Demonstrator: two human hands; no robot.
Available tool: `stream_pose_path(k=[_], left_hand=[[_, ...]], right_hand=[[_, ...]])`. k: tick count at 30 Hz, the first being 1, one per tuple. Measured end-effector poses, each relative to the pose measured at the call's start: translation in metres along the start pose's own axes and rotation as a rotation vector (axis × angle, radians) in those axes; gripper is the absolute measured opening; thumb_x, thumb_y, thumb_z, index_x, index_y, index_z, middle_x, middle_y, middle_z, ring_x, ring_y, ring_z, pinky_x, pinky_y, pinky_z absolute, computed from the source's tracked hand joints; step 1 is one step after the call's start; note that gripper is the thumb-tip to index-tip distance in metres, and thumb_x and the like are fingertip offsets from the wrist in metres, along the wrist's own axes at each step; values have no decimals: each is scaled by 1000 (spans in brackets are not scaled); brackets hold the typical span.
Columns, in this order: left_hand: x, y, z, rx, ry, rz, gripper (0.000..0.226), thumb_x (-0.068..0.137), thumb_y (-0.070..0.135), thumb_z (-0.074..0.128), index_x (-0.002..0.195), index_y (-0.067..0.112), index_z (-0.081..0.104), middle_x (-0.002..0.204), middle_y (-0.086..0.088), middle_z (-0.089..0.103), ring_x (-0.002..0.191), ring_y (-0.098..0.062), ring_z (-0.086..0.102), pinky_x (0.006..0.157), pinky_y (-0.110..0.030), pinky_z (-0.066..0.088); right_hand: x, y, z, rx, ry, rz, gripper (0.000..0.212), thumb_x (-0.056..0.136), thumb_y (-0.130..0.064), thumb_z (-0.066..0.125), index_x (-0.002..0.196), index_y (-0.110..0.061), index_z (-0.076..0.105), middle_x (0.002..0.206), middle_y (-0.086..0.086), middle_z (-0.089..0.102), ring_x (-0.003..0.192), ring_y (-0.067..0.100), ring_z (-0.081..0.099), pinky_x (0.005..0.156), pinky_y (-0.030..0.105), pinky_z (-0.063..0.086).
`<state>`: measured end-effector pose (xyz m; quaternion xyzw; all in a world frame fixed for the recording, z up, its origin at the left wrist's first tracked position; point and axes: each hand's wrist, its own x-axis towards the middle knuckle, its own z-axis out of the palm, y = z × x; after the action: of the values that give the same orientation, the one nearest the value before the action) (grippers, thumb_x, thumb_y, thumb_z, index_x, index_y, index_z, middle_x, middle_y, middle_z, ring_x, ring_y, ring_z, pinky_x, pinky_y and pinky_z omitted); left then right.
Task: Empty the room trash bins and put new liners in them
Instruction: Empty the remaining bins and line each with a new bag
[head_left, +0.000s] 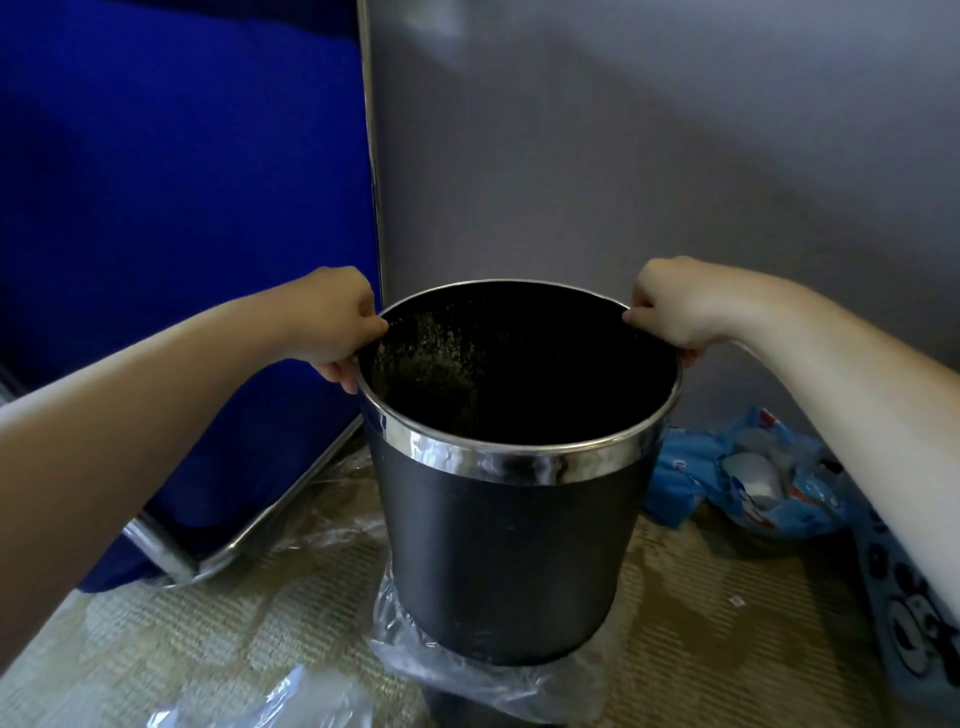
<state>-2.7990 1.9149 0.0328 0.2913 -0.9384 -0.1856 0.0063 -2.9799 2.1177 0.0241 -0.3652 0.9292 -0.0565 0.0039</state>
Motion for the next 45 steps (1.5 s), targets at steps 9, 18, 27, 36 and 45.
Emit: stream_pose_path(k=[9,18,27,36,45], left_hand=[[10,-22,47,-13,-35,-19,37,101,22,40,79,1,60,42,2,61,40,-4,61,38,-9,38],[23,-57,124,-34,-60,-57,38,101,20,39,71,5,56,48,-4,61,38,-7,59,41,-14,41],[34,-77,189,151,-80,-61,34,99,23,43,75,6,59,56,-2,54,58,-17,53,62,-28,38],[35,-87,196,-162,-229,-151,33,102,31,36,99,8,60,74,-9,67,59,-16,66,50,-25,46],[7,-111,158,-171,-141,-102,42,101,37,36,130,12,52,134,-11,52,122,-26,48,97,-32,36]], right_hand=[[-2,3,47,57,-81,1,40,98,-18,45,60,-6,52,61,12,59,53,22,55,50,26,37],[1,3,121,78,-195,68,37,98,-15,45,63,-7,52,58,10,56,51,23,58,53,28,48],[3,6,186,44,-349,105,31,100,-16,43,72,-6,49,67,5,45,57,21,50,46,27,39],[0,-1,187,-59,-213,63,34,102,-30,38,74,-12,44,85,7,51,75,24,48,58,31,35],[10,-109,165,198,-219,-341,34,97,-40,46,82,-11,58,76,1,53,80,25,53,70,32,42]])
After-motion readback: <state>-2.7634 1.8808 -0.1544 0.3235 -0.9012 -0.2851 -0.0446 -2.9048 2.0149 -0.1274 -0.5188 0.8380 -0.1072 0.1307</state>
